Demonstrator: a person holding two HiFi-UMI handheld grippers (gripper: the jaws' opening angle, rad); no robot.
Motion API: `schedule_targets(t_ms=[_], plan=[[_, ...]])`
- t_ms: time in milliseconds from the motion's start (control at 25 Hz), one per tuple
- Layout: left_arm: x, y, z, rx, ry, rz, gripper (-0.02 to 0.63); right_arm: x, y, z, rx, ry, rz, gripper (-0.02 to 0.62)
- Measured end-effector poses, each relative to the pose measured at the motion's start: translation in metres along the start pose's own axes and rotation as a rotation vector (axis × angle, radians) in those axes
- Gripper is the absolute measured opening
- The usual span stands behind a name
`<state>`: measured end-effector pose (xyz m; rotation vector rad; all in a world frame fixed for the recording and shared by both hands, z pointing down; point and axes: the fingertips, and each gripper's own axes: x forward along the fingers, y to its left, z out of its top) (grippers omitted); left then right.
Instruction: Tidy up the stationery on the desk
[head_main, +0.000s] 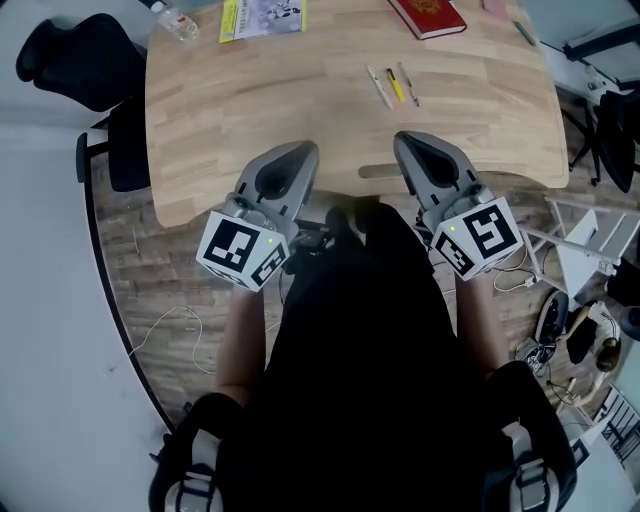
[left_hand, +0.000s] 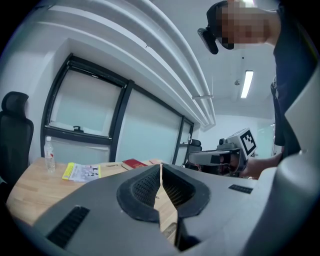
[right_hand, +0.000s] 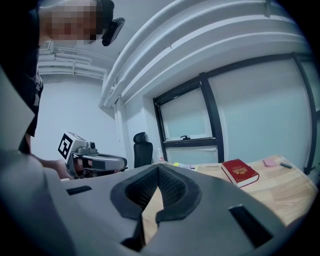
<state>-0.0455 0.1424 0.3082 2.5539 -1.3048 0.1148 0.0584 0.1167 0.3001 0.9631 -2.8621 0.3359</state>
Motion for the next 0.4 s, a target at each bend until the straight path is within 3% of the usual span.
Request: schedule_targets(t_ms=[400], plan=[[0.003, -0.019, -0.005, 0.013, 0.008, -0.029, 0.041, -0.019, 0.001, -0.002, 0.003, -0.008, -0.021, 0.020]])
